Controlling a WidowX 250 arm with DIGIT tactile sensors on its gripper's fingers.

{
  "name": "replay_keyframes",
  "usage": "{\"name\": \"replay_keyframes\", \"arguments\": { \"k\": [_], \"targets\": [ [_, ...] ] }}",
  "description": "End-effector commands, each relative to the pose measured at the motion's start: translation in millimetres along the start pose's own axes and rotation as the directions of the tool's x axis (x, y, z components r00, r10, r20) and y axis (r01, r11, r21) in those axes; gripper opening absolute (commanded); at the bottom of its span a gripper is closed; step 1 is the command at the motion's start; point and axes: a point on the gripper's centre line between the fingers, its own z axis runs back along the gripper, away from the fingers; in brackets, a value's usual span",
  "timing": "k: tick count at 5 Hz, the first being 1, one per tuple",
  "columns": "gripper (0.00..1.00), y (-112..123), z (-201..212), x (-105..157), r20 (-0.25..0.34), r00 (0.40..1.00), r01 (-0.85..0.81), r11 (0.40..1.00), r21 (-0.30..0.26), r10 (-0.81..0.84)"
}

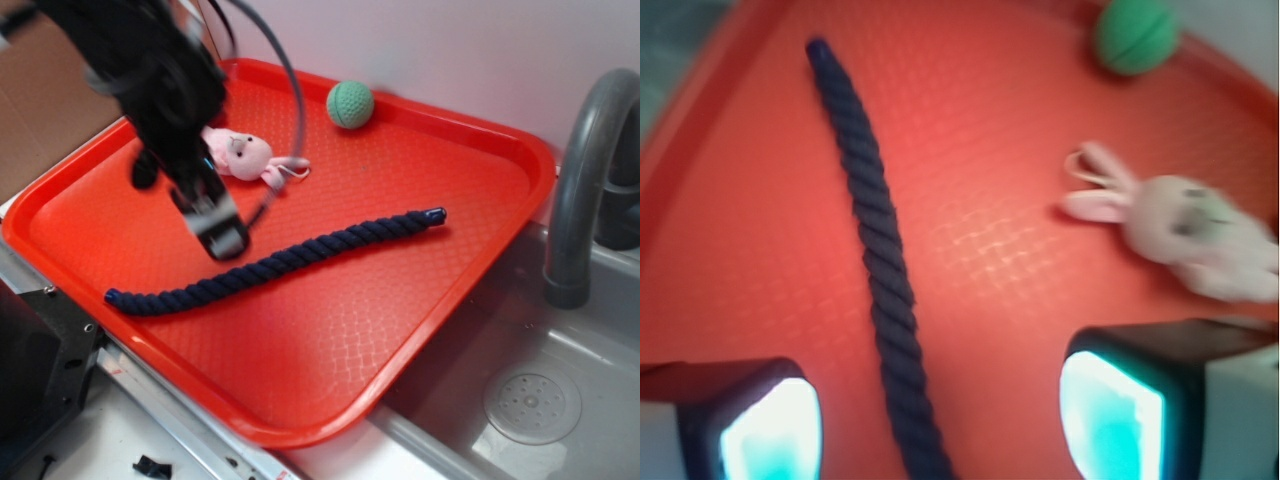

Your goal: Grab the blue rope.

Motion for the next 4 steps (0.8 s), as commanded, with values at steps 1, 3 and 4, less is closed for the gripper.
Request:
{"name": "replay_keyframes", "arguments": {
  "k": [1, 3, 4],
  "targets": [
    [1.0, -12, -60, 10, -0.049, 0.992, 0.11, 0.988, -0.11, -0.116],
    [0.0, -16, -72, 15, -0.073, 0.989, 0.125, 0.988, -0.089, -0.132],
    [0.0, -19, -73, 15, -0.081, 0.986, 0.136, 0.985, -0.103, -0.145]
  ]
}}
